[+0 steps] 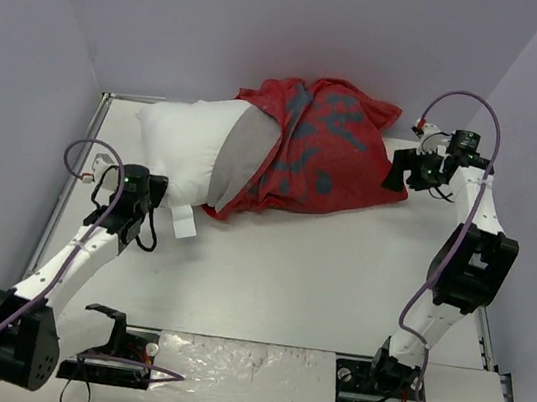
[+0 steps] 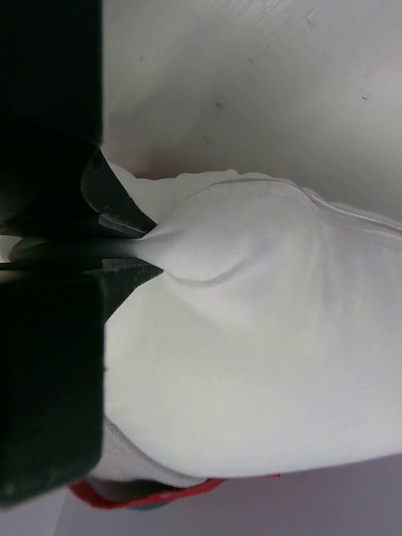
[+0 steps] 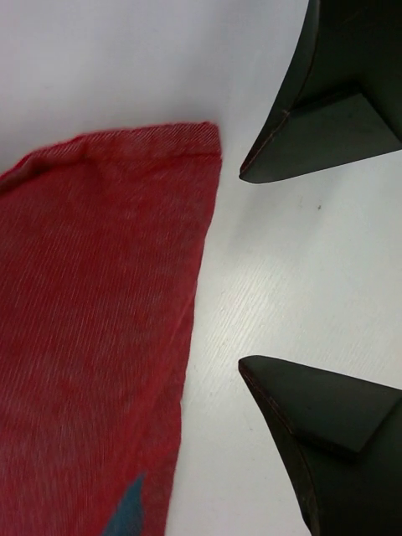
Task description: Remove the pillowcase from the pillow
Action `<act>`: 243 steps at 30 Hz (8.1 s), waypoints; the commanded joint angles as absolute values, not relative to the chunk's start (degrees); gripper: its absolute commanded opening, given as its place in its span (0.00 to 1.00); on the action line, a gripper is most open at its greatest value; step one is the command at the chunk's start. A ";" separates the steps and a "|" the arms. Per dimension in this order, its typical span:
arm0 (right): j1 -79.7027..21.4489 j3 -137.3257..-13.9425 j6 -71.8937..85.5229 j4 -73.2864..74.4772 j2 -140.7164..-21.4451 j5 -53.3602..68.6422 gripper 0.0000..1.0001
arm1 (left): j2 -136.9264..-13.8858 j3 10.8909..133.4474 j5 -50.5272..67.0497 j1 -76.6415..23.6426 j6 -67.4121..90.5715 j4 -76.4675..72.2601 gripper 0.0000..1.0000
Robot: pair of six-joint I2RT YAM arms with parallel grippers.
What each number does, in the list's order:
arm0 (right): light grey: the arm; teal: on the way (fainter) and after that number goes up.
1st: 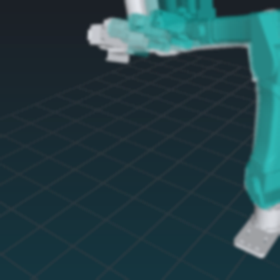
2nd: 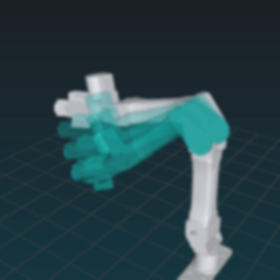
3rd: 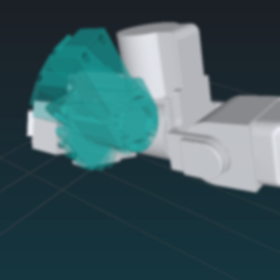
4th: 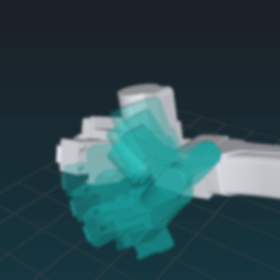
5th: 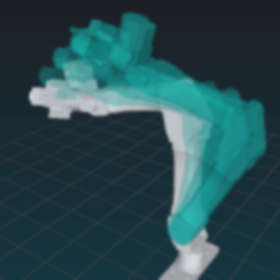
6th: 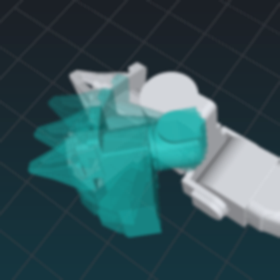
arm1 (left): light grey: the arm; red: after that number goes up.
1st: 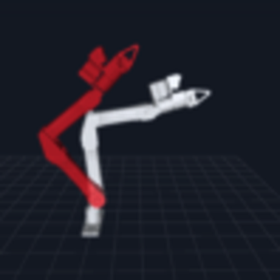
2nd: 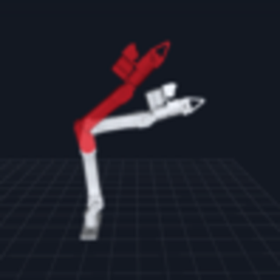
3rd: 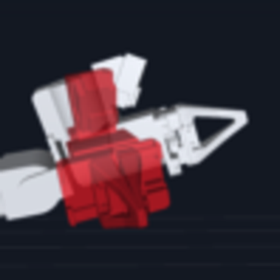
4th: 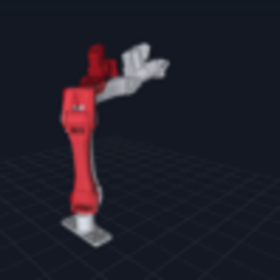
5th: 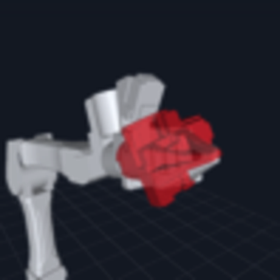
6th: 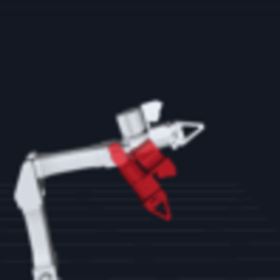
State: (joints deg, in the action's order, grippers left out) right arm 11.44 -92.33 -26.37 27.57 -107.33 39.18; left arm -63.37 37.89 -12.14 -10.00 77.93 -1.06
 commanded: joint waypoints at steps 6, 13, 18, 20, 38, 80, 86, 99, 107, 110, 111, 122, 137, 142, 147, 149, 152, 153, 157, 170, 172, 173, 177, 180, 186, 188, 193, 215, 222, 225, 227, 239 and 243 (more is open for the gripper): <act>13.02 -93.52 -46.91 39.97 -111.09 44.82 0.98 | -53.18 40.52 -10.29 -4.49 72.42 5.36 0.02; 5.02 -89.56 -54.59 38.59 -111.44 36.39 0.94 | -53.88 41.31 -8.44 -3.87 72.16 5.27 0.02; 2.55 -91.93 -52.12 32.78 -114.25 29.01 0.82 | -53.35 42.63 -8.35 -3.43 71.10 6.94 0.02; 2.46 -92.81 -52.03 33.05 -115.74 27.00 0.58 | -52.82 43.15 -8.35 -2.73 70.67 8.08 0.02; 26.88 -94.13 -43.08 27.25 -103.37 37.97 0.00 | -51.33 53.34 -3.96 13.44 64.95 12.92 0.02; 46.81 -89.82 -50.22 36.78 -94.75 58.01 0.00 | -67.23 94.41 3.73 24.96 53.86 18.40 0.02; 22.91 -80.17 -71.53 52.48 -86.50 52.13 0.00 | -64.61 82.10 13.17 20.41 55.55 13.36 0.02; 4.22 -79.36 -56.78 41.66 -83.31 30.60 0.40 | -63.28 73.92 22.68 7.30 39.22 23.27 0.02; 6.24 -93.93 -41.51 41.31 -93.22 43.30 0.80 | -57.22 70.83 -0.42 6.76 30.93 39.98 0.72; 5.98 -96.94 -27.11 38.51 -99.13 46.14 0.89 | -55.64 73.46 -3.60 7.73 31.46 39.03 0.86; 5.80 -97.29 -22.98 33.88 -100.01 44.05 0.93 | -55.81 74.43 -3.17 7.73 31.46 38.24 0.87; 8.70 -103.53 -3.20 24.79 -113.72 44.39 1.00 | -78.17 88.57 15.73 -13.75 20.77 35.22 0.92; 5.36 -94.40 19.69 19.95 -115.31 37.08 0.91 | -117.24 123.75 4.76 -26.27 12.66 60.19 0.95; 5.27 -91.94 19.42 19.51 -116.63 40.51 0.40 | -115.67 111.56 6.32 -28.12 12.82 55.13 0.74; 5.36 -92.28 19.25 19.34 -118.48 45.95 0.00 | -112.95 98.20 6.68 -28.12 14.06 49.40 0.05; 6.24 -93.60 17.94 19.34 -118.04 47.54 0.00 | -109.44 96.07 4.50 -27.69 14.50 46.85 0.02; 9.47 -98.25 15.66 19.25 -116.81 50.18 0.00 | -102.94 94.49 2.73 -25.33 14.42 44.74 0.02; 10.62 -100.87 14.69 19.25 -116.55 51.23 0.00 | -101.09 94.40 1.77 -24.53 14.24 44.30 0.02; 16.51 -105.19 11.34 19.25 -114.61 48.44 0.00 | -91.44 92.30 2.10 -18.21 14.06 43.34 0.02; 19.87 -101.07 7.65 12.31 -100.99 43.42 0.00 | -80.69 78.57 10.19 4.91 14.41 40.43 0.02; 18.38 -101.60 7.12 11.78 -99.94 43.77 0.00 | -79.89 78.75 12.03 6.50 16.69 38.77 0.02; 17.85 -101.69 6.60 11.69 -99.67 44.38 0.00 | -79.89 79.53 13.78 6.50 17.74 37.37 0.02; 15.12 -101.78 4.66 7.75 -96.34 45.27 0.00 | -79.20 80.07 14.69 6.50 28.81 32.01 0.02; 14.06 -100.29 4.57 -1.29 -91.16 43.51 0.00 | -77.00 79.63 8.28 7.47 35.91 29.01 0.02; 13.71 -94.41 10.44 -18.35 -82.98 32.88 0.00 | -74.10 79.63 0.98 11.69 45.51 26.72 0.02; 12.84 -92.20 12.38 -21.96 -81.30 29.28 0.00 | -74.09 79.80 0.53 12.13 47.36 25.93 0.02; 11.60 -89.92 15.98 -24.95 -79.90 26.37 0.00 | -76.20 78.40 6.04 11.08 49.13 23.39 0.02; 7.47 -87.27 7.91 -17.23 -78.13 31.37 0.00 | -63.72 61.87 -12.74 -2.81 64.68 24.60 0.02; 6.86 -90.01 7.57 -15.21 -79.01 29.01 0.00 | -55.73 54.68 -23.28 -5.27 81.10 28.03 0.02; 6.68 -87.37 4.24 -12.23 -78.93 26.29 0.00 | -54.67 53.70 -27.33 -6.06 87.61 30.66 0.02; 6.68 -85.70 2.64 -10.99 -78.58 25.05 0.00 | -55.02 54.14 -29.26 -6.33 90.96 31.72 0.02; 6.68 -82.18 -6.50 -0.54 -78.92 27.25 0.00 | -68.98 65.64 -30.33 -8.00 92.91 26.54 0.02; 6.77 -82.18 -11.24 4.56 -78.75 28.65 0.11 | -70.40 68.91 -30.32 -8.44 88.08 25.40 0.02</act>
